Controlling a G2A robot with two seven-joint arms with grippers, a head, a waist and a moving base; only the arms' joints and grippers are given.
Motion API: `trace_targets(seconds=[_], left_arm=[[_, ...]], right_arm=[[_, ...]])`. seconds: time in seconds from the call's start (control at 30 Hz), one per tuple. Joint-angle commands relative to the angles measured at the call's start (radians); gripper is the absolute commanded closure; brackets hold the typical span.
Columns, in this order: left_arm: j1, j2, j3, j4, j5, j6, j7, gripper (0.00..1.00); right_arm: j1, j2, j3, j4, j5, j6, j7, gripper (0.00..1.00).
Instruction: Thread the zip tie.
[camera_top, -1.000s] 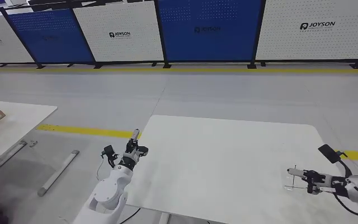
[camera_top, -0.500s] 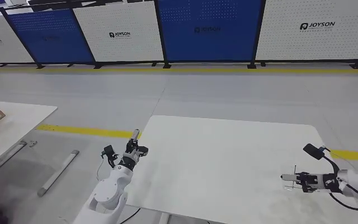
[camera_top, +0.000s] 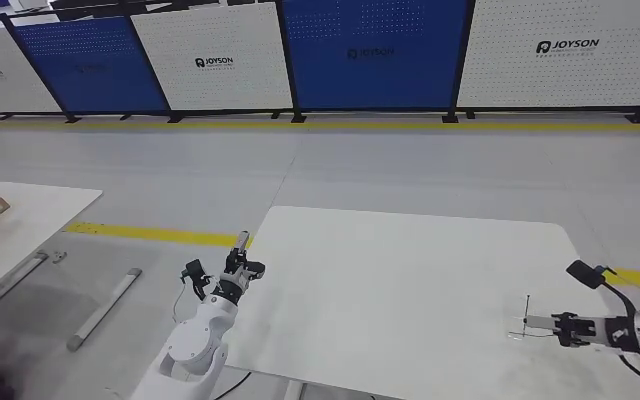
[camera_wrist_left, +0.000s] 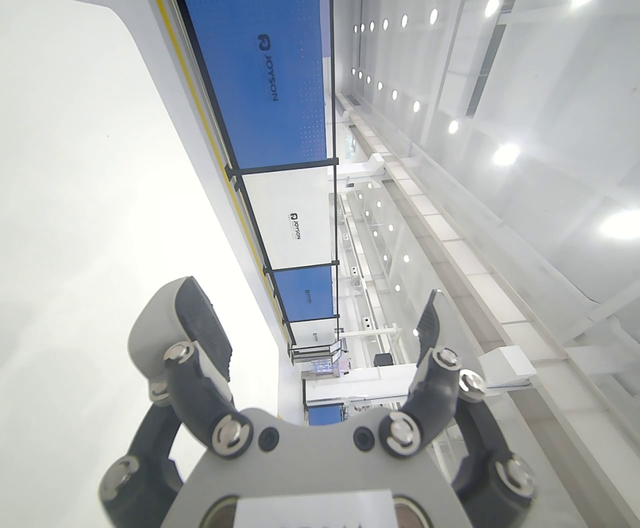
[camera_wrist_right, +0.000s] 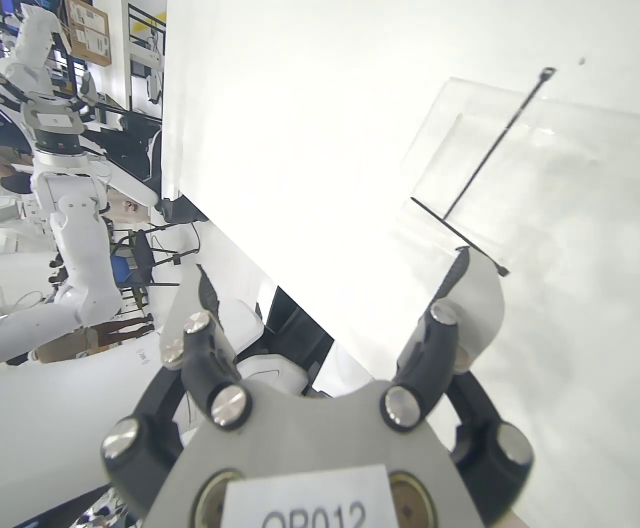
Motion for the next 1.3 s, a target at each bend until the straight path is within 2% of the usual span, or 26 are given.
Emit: trace_targets(seconds=[0.0,0.13,0.2,0.23,0.63,0.73,0.8,1.0,1.27], left_arm=[[0.0,0.0,0.0,0.0,0.0,0.0,0.0,0.0],[0.0,0.0,0.0,0.0,0.0,0.0,0.0,0.0],[0.0,0.0,0.0,0.0,0.0,0.0,0.0,0.0],[0.0,0.0,0.0,0.0,0.0,0.0,0.0,0.0],[0.0,0.0,0.0,0.0,0.0,0.0,0.0,0.0],[0.0,0.0,0.0,0.0,0.0,0.0,0.0,0.0],[0.0,0.0,0.0,0.0,0.0,0.0,0.0,0.0],[0.0,0.0,0.0,0.0,0.0,0.0,0.0,0.0],[0.0,0.0,0.0,0.0,0.0,0.0,0.0,0.0]], right_arm=[[-0.01,0.027,0.014,0.013,0.025,-0.012,0.0,0.0],[-0.023,0.074,0.029,0.036,0.046,0.01,0.0,0.0],[-0.032,0.097,0.017,0.042,0.036,0.025,0.0,0.0],[-0.032,0.1,0.013,0.043,0.042,0.032,0.0,0.0],[-0.036,0.099,0.003,0.041,0.039,0.034,0.0,0.0],[-0.003,0.091,-0.056,0.041,0.007,0.075,0.0,0.0],[0.036,0.084,-0.098,0.053,-0.021,0.123,0.0,0.0],[0.141,0.065,-0.204,0.127,-0.038,0.239,0.0,0.0],[0.15,0.063,-0.215,0.134,-0.036,0.246,0.0,0.0]])
